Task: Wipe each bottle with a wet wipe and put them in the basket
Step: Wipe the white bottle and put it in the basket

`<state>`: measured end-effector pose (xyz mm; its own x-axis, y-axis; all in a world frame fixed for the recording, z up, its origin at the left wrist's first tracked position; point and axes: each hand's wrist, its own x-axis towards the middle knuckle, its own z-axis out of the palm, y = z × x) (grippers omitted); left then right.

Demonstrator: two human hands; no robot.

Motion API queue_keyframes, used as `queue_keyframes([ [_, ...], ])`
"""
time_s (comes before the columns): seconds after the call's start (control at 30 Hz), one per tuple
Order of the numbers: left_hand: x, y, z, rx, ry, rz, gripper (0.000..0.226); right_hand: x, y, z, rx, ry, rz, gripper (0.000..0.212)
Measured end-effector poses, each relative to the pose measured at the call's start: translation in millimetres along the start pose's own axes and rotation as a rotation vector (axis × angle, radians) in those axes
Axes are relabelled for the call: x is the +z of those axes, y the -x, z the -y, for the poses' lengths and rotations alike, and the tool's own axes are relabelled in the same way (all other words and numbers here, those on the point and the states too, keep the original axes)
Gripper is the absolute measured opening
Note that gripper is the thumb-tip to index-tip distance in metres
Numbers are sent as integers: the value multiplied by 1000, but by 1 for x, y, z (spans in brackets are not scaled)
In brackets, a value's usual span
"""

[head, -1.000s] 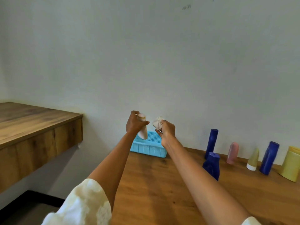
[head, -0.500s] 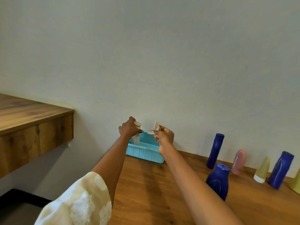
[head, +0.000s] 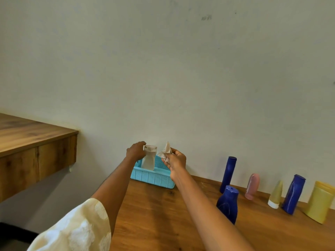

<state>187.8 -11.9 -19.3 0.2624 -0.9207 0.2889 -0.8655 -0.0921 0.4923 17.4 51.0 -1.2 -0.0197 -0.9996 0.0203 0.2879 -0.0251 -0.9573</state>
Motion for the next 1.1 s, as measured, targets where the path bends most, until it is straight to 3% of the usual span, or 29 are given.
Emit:
queue_keyframes([
  [0.13, 4, 3, -3, 117, -167, -15, 60, 0, -1, -6, 13, 45, -2, 22],
  [0.23, 4, 2, -2, 182, -222, -49, 49, -2, -4, -10, 36, 36, 4, 26],
  [0.5, 9, -9, -14, 215, 85, -149, 20, 2, -16, -13, 39, 60, 0, 26],
  [0.93, -1, -38, 6, 268, 2, -43, 31, -3, -43, -14, 79, -54, -18, 26],
  [1.1, -3, -26, 3, 250, 41, -47, 54, -3, -29, -4, 87, -44, -25, 27],
])
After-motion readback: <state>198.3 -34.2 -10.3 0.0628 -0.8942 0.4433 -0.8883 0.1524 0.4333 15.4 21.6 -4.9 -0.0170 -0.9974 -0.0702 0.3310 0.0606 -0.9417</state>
